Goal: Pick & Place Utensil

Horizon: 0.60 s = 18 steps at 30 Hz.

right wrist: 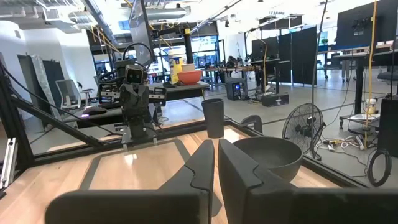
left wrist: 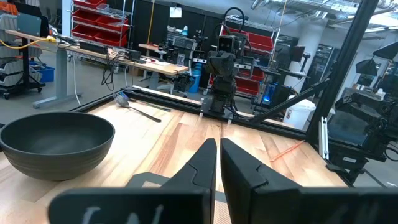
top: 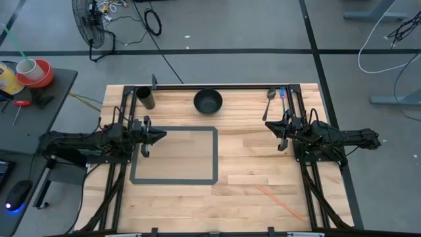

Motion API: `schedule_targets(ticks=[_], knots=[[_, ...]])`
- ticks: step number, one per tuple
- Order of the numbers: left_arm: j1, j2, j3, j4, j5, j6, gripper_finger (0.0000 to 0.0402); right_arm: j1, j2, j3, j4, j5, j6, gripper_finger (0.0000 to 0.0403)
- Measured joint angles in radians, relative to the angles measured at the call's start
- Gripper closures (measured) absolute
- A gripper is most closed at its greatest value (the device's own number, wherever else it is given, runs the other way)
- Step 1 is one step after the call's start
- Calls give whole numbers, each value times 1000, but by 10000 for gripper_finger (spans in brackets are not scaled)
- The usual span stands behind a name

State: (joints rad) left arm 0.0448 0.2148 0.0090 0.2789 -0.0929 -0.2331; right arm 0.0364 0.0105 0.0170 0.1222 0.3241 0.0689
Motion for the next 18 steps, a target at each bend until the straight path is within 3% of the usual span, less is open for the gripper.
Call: schedule_targets(ticks=[18], knots=[[0,0,0,98,-9,6,374,0,0,0,0,0,0,376]])
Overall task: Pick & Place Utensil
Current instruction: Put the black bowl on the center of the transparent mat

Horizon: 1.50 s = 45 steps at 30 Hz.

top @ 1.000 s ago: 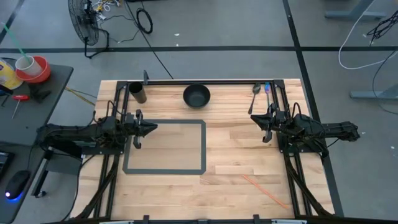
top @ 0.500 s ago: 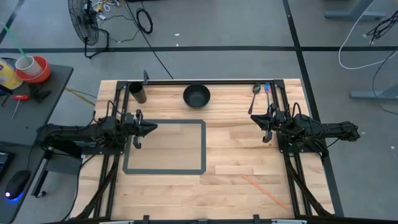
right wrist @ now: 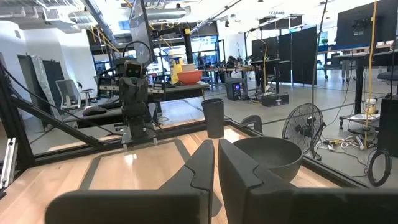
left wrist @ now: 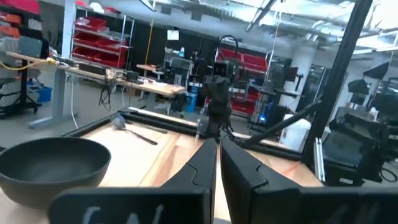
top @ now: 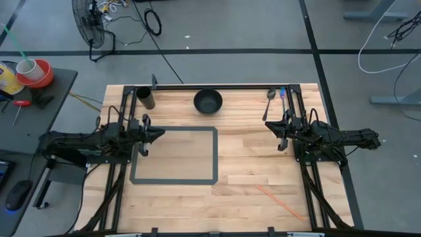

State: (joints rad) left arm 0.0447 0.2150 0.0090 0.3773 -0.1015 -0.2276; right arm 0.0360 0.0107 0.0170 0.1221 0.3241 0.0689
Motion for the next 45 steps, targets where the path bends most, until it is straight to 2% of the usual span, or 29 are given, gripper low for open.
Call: schedule_targets(ticks=[5,10,16,22,29,33,36,40,43,45], knots=[[0,12,0,97,-85,-13,374,0,0,0,0,0,0,376],[-2,101,0,282,-36,-23,374,0,0,0,0,0,0,376],[-18,348,3,533,-29,-15,374,0,0,0,-4,0,0,376],[-8,621,137,540,-64,3,374,0,0,0,-4,0,0,376],[78,867,384,295,-30,132,360,0,0,0,-4,0,0,376],[154,955,528,106,20,188,319,0,0,0,-4,0,0,376],[214,1014,664,-117,66,263,274,0,0,0,-4,0,0,376],[276,1143,823,-364,244,454,221,0,0,0,-4,0,0,376],[311,1252,917,-411,396,544,198,0,0,0,-4,0,0,376],[331,1322,973,-410,429,581,190,0,0,0,-4,0,0,376]])
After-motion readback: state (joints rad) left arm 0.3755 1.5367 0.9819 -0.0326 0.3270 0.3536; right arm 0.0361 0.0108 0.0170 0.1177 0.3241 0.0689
